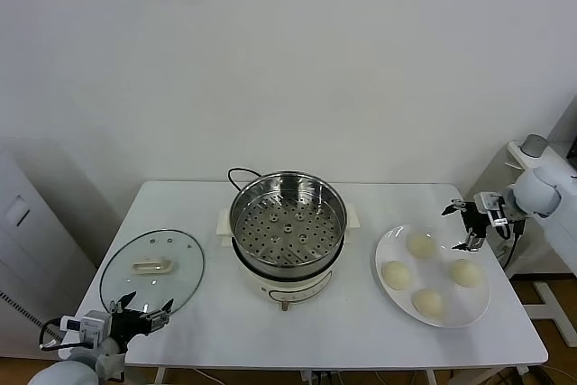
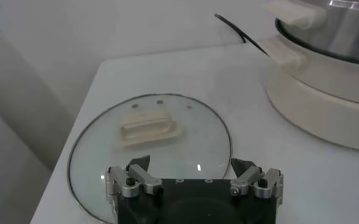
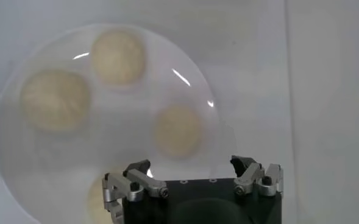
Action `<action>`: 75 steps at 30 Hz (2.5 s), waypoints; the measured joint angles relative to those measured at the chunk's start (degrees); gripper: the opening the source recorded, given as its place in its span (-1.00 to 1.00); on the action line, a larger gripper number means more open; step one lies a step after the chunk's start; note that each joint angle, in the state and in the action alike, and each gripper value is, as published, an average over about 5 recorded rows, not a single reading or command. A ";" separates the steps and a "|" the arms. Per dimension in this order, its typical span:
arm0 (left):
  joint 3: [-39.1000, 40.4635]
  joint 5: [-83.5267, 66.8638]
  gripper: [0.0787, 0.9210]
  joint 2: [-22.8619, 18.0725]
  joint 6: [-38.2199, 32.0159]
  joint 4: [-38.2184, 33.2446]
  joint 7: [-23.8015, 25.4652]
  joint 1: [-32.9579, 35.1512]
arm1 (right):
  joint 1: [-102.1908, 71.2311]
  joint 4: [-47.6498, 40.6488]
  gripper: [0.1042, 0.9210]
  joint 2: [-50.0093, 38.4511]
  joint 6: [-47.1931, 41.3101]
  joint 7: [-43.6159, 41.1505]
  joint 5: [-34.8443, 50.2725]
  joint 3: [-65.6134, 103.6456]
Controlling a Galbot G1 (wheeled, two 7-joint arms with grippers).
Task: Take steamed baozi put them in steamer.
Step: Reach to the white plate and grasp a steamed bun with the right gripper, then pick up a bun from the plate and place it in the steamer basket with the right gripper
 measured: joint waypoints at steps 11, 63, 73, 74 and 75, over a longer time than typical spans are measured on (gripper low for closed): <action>0.31 0.03 0.77 -0.14 0.12 0.10 0.03 -0.12 | 0.55 -6.78 0.76 6.27 2.81 0.29 -3.38 -1.36; 0.03 0.16 0.77 -0.53 0.19 -1.91 -0.19 2.05 | 21.11 0.32 -0.01 7.89 8.26 -4.86 6.08 -16.22; 0.24 0.18 0.77 -0.28 0.41 -2.18 -0.21 1.78 | 31.74 1.85 -0.01 13.95 21.14 -6.27 8.87 -22.32; 0.24 0.18 0.77 -0.28 0.42 -2.19 -0.21 1.77 | 32.22 1.82 -0.01 14.80 22.64 -6.22 8.64 -22.54; 0.24 0.19 0.77 -0.29 0.42 -2.20 -0.21 1.78 | 32.62 1.80 -0.01 15.64 24.04 -6.13 8.30 -22.70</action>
